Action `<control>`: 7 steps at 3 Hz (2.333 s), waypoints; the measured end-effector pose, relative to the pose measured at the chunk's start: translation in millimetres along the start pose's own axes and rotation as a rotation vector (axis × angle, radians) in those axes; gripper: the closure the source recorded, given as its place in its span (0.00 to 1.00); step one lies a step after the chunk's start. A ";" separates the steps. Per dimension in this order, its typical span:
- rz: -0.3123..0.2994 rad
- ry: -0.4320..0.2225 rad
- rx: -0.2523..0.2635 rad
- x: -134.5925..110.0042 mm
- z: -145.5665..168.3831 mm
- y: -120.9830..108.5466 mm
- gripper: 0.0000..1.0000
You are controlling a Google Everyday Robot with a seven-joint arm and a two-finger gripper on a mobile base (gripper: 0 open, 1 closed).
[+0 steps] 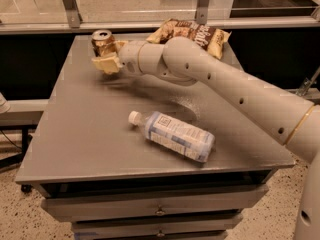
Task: Knock orange can over
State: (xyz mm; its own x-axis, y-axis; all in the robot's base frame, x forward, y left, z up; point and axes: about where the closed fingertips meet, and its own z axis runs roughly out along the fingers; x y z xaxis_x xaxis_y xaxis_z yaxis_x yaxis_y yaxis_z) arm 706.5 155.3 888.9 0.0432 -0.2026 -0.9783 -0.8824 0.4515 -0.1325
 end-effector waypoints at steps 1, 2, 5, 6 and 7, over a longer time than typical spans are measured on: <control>-0.069 0.042 0.025 -19.0 -22.5 -26.2 1.00; -0.165 0.158 0.011 -20.3 -44.5 -38.0 1.00; -0.411 0.663 -0.107 47.0 -116.3 -54.7 1.00; -0.482 0.761 -0.214 58.5 -136.5 -53.4 1.00; -0.553 0.819 -0.353 60.5 -152.6 -48.9 1.00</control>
Offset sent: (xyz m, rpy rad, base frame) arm 0.0155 -0.1063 0.0357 -0.4588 -0.1115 0.0059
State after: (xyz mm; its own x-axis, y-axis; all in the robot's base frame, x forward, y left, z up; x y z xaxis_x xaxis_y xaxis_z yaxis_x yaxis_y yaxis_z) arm 680.7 -11.6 860.5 0.2685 -0.8888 -0.3713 -0.9286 -0.1363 -0.3453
